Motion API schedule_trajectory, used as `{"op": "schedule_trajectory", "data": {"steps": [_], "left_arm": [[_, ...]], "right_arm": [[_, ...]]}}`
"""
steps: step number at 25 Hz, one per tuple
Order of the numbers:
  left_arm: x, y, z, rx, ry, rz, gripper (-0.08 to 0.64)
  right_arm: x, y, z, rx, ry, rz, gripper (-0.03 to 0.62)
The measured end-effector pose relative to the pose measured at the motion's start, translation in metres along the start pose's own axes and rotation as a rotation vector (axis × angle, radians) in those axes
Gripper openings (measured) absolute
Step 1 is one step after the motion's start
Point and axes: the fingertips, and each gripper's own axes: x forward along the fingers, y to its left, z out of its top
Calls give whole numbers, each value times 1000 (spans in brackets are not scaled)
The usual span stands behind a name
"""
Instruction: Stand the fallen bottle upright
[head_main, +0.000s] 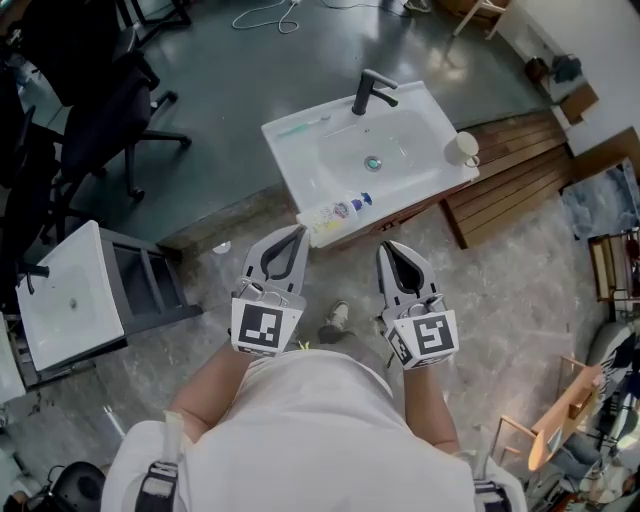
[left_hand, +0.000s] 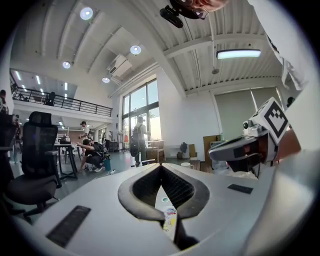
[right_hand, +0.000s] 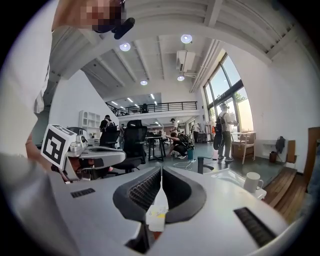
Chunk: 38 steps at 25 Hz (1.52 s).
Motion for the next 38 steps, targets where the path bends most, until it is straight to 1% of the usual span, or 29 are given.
{"op": "schedule_trajectory", "data": {"steps": [2, 4, 10, 15, 20, 26, 29, 31, 35, 38], "left_arm": [[12, -3, 1, 12, 18, 19, 15], [21, -2, -1, 8, 35, 44, 15], [39, 7, -19, 9, 84, 105, 15], [48, 7, -36, 18, 115, 121, 15], [70, 4, -56, 44, 161, 96, 15], [90, -5, -93, 51, 258, 54, 17], [99, -10, -112, 69, 304, 30, 20], [107, -12, -124, 76, 338, 6, 42], [124, -16, -144, 86, 388, -38, 60], [135, -19, -162, 111, 435, -72, 106]], "right_arm": [[6, -16, 5, 5, -3, 14, 38], [11, -26, 4, 12, 2, 33, 38], [30, -41, -9, 31, 26, 91, 38], [38, -50, -18, 36, 33, 108, 38], [46, -60, -37, 53, 61, 114, 38], [58, -69, -64, 69, 86, 136, 38], [65, -75, -76, 77, 91, 143, 38], [70, -80, -83, 82, 94, 149, 38], [79, -90, -98, 102, 102, 149, 38], [86, -94, -108, 101, 106, 168, 38]]}}
